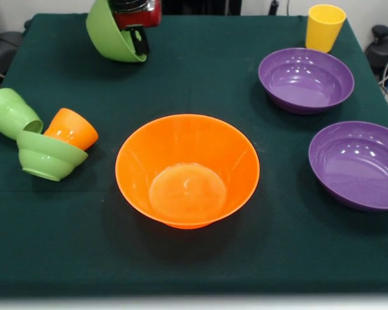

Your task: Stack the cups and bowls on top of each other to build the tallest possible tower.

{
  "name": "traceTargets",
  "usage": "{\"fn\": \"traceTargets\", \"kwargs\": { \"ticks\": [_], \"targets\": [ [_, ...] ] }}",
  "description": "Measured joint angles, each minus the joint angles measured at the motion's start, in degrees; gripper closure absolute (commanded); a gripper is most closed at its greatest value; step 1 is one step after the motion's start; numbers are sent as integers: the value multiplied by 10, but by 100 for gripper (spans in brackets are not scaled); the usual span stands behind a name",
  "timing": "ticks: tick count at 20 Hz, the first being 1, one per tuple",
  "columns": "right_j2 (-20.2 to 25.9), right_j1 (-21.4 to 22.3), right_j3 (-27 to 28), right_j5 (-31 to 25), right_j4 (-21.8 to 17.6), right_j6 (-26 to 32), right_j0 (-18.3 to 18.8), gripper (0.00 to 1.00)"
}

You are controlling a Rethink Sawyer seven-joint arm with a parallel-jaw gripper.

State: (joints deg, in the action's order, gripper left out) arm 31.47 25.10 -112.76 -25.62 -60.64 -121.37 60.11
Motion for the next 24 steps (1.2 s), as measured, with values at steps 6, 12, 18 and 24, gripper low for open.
{"fn": "traceTargets", "kwargs": {
  "ticks": [6, 12, 18, 24],
  "targets": [
    [1, 0, -1, 0, 1, 0, -1, 0],
    [6, 0, -3, 0, 8, 0, -3, 0],
    [6, 0, -3, 0, 8, 0, -4, 0],
    [6, 0, -3, 0, 8, 0, -4, 0]
  ]
}}
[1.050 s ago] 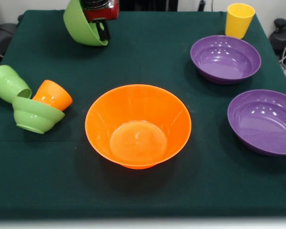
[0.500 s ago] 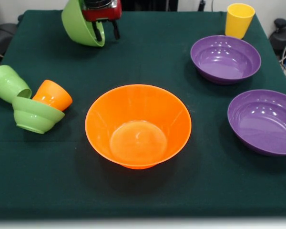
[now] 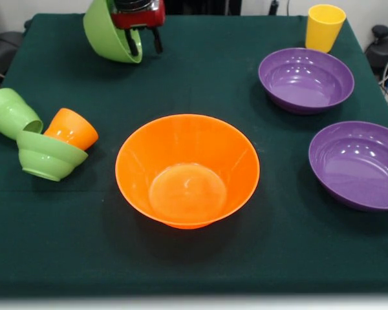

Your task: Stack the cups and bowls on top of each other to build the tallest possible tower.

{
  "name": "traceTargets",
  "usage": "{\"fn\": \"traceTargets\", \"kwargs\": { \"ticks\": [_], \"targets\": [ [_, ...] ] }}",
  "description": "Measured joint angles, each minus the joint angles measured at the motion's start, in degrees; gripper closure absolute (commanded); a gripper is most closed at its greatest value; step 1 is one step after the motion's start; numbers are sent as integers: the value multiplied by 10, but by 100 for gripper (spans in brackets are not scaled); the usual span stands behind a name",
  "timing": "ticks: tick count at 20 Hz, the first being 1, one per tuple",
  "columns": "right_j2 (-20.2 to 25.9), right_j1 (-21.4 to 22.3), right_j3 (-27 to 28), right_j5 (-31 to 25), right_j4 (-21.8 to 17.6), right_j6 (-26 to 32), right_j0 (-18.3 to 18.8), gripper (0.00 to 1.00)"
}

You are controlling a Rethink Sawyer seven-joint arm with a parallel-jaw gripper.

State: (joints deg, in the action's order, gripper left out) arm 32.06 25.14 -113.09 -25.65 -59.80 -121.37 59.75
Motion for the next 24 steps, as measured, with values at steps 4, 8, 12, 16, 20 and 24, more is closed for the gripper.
{"fn": "traceTargets", "kwargs": {
  "ticks": [4, 8, 12, 16, 20, 24],
  "targets": [
    [1, 1, 0, 0, 6, 0, 2, 0],
    [6, 4, 0, 0, 25, 0, 10, 0],
    [12, 13, 0, 0, 45, 0, 16, 0],
    [12, 26, 0, -1, 50, 0, 12, 0],
    [0, 42, 7, -7, 49, 0, -17, 0],
    [-28, 47, 23, -7, 32, 0, -69, 0]
  ]
}}
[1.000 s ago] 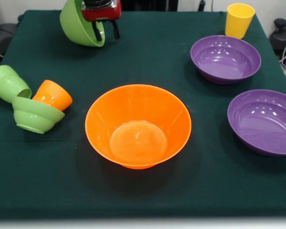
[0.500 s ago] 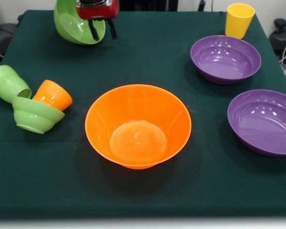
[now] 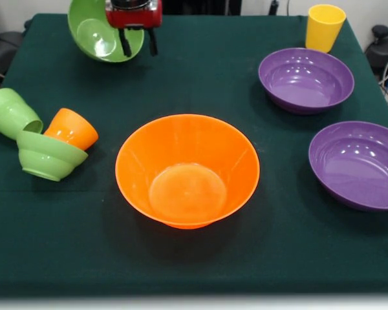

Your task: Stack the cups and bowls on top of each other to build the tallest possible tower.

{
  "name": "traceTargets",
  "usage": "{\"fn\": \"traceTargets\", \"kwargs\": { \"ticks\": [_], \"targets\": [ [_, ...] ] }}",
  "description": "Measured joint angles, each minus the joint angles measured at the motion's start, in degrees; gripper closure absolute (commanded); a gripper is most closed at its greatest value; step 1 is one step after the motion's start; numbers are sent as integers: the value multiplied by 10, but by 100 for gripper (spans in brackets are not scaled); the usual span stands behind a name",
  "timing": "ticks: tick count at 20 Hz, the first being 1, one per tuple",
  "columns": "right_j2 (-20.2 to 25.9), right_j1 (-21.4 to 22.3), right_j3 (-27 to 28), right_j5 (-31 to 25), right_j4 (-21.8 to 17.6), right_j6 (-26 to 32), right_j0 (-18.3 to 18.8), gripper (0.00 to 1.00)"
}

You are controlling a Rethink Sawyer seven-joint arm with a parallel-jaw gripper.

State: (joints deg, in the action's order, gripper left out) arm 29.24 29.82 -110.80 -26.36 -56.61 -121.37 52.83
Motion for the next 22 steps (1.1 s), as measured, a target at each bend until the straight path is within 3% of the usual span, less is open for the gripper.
{"fn": "traceTargets", "kwargs": {
  "ticks": [5, 11, 22],
  "targets": [
    [-47, 0, 21, 0, -24, 0, -81, 0],
    [-121, -11, 56, 0, -25, 0, -182, 0],
    [-213, -37, 109, -18, 4, 0, -289, 0]
  ]
}}
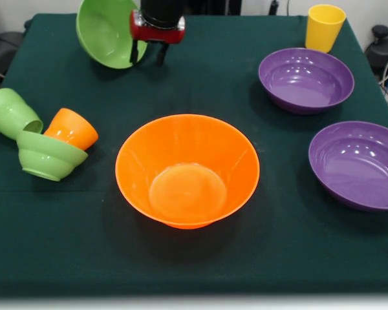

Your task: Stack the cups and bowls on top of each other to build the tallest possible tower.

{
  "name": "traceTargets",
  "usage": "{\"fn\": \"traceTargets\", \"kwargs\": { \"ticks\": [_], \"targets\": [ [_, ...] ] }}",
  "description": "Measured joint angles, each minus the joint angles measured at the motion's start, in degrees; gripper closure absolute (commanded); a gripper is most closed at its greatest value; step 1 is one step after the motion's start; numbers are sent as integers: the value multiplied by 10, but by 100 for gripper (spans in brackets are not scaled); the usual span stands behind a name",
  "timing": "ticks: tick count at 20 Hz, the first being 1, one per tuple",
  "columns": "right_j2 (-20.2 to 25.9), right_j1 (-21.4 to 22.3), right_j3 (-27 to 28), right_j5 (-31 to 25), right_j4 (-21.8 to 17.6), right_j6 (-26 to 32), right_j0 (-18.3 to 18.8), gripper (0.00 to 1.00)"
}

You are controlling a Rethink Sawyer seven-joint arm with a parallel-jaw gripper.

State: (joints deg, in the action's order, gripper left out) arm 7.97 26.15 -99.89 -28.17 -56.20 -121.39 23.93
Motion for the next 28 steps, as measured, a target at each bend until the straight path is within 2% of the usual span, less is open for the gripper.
{"fn": "traceTargets", "kwargs": {
  "ticks": [11, 17, 25, 28],
  "targets": [
    [-59, -28, 47, -44, 76, 0, -56, 0],
    [-90, -41, 68, -52, 87, 0, -75, 0],
    [-134, -59, 81, -55, 92, 0, -73, 0],
    [-159, -62, 84, -75, 93, 0, -72, 0]
  ]
}}
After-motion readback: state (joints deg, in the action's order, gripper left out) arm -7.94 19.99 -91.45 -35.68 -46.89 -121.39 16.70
